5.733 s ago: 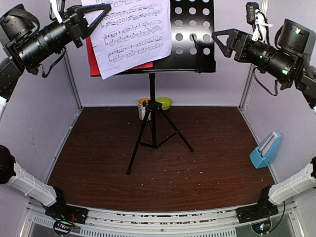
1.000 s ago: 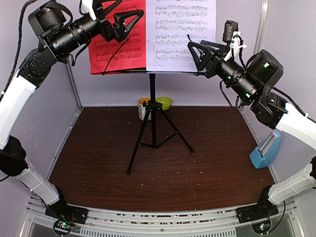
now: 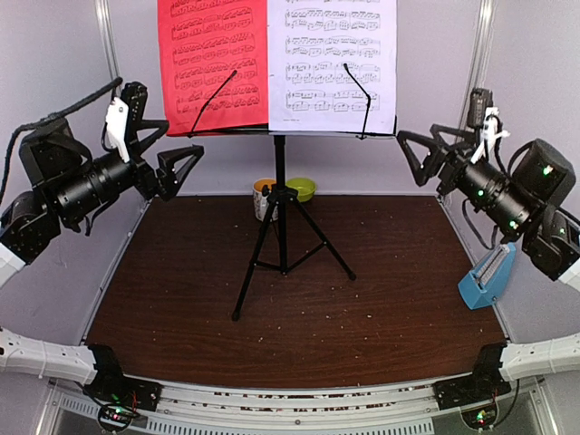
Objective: Set up the instrument practice props
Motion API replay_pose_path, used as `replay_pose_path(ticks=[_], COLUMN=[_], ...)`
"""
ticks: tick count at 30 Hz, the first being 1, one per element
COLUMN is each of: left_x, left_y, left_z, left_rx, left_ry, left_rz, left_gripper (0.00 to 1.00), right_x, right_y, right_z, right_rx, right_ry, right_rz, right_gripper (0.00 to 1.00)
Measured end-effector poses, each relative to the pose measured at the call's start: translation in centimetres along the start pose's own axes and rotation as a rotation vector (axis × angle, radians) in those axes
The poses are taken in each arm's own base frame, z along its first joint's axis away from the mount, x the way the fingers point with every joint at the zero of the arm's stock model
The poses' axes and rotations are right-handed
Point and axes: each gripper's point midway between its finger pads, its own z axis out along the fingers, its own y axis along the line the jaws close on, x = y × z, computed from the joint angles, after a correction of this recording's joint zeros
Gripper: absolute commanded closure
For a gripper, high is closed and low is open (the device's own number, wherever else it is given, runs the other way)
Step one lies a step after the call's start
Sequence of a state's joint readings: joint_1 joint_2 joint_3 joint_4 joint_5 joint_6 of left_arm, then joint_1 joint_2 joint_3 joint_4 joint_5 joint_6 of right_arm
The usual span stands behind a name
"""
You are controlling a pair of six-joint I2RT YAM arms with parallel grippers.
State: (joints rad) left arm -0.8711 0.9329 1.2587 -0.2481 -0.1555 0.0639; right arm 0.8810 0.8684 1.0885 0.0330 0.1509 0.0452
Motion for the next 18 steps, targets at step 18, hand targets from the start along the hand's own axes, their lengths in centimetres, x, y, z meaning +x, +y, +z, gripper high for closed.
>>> replay_pose_path(ticks=[18], left_x=[10.0], left_y=[-0.6], left_z=[-0.5], left_rx=[-0.066], left_ry=[0.096], left_rz=[-0.128], left_gripper=[0.02], right_x=[7.9], right_y=[-17.5], right_z=[-14.2], right_rx=[0.91], right_ry=[0.277], right_rz=[0.167], right_gripper=[0.0])
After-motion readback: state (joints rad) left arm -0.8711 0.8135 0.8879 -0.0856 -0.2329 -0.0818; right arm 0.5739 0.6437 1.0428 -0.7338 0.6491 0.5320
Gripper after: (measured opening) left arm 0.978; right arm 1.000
